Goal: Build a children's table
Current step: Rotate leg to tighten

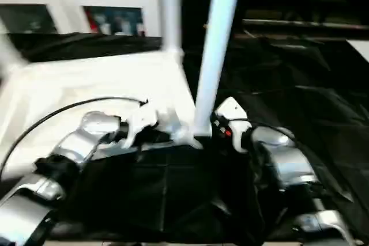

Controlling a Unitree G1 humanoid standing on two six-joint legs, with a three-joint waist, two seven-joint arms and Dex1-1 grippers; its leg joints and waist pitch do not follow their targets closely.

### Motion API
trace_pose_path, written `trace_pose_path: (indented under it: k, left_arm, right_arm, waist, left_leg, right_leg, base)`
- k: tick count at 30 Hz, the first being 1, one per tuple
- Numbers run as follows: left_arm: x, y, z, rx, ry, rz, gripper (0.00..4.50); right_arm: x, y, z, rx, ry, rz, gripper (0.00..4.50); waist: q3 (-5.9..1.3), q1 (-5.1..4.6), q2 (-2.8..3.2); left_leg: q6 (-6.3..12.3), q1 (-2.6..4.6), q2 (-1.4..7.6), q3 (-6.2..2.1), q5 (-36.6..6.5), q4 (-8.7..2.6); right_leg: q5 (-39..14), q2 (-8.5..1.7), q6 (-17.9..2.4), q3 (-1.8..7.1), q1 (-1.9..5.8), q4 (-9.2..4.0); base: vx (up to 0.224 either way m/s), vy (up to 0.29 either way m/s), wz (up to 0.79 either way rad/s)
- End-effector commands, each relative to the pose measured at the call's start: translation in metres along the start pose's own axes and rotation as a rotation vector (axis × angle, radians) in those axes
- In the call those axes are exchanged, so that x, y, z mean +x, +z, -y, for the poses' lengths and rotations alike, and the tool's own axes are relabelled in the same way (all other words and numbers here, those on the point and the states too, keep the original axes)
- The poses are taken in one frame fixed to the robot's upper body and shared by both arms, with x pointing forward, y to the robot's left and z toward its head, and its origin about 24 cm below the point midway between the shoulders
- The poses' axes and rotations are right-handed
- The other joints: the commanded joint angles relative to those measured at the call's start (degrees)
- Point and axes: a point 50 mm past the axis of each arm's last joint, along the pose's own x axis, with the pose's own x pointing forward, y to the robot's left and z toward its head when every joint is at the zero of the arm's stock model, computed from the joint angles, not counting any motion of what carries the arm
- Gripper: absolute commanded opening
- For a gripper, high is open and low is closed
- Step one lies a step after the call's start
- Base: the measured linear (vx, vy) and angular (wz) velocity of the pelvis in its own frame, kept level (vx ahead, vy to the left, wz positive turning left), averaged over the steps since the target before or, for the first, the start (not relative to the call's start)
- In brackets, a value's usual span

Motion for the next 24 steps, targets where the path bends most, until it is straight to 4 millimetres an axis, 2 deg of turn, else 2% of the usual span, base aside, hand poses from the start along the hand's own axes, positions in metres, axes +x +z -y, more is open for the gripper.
trace_pose_path:
  k: [1,5,11,17,24]
  left_arm:
    - [0.0033,-0.0056,0.0119,0.001,-0.112,-0.031,0.0]
    - [0.0025,-0.0063,0.0123,0.006,-0.112,-0.032,0.0]
    - [0.0018,-0.0077,0.0131,0.004,-0.107,-0.039,0.0]
    - [0.0011,-0.0088,0.0138,0.0,-0.104,-0.047,0.0]
    - [0.0009,-0.01,0.0142,-0.006,-0.108,-0.054,0.0]
  right_arm:
    - [-0.0064,0.0055,-0.0011,-0.021,0.037,-0.005,3.84]
    - [-0.0059,0.0043,-0.0038,-0.032,0.061,-0.02,3.84]
    - [-0.0046,0.003,-0.0064,-0.033,0.088,-0.029,3.38]
    - [-0.0034,0.0016,-0.0086,-0.027,0.106,-0.034,2.87]
    - [-0.0018,0.0005,-0.0089,-0.021,0.104,-0.028,2.74]
  waist:
    - [-3.37,0.1,-0.28]
    - [-3.52,0.01,-0.37]
    - [-3.67,0.11,-0.64]
    - [-3.65,0.1,-0.62]
    - [-3.75,0.15,-0.64]
  left_leg:
    - [2.97,1.32,4.61,-2.01,-10.6,-3.96]
    - [2.6,1.22,4.41,-1.99,-9.8,-3.82]
    - [3.6,1.02,4.27,-1.95,-7.7,-3.58]
    - [3.64,1.09,4.24,-1.94,-7.7,-3.55]
    - [3.81,1.1,4.22,-1.91,-7.3,-3.44]
  right_leg:
    - [-10.1,-5.92,-13.3,3.25,2.59,-3.88]
    - [-8.9,-6.01,-13.2,3.39,2.64,-3.75]
    - [-7.4,-6.02,-13.2,3.3,2.78,-3.5]
    - [-8.6,-5.92,-12.8,3.27,2.7,-3.64]
    - [-7.8,-5.88,-13.0,3.25,2.72,-3.49]
  base:
    - [0.0,0.0,0.0]
    - [0.0,0.0,0.0]
    - [0.0,0.0,0.0]
    - [0.0,0.0,0.0]
    - [0.0,0.0,0.0]
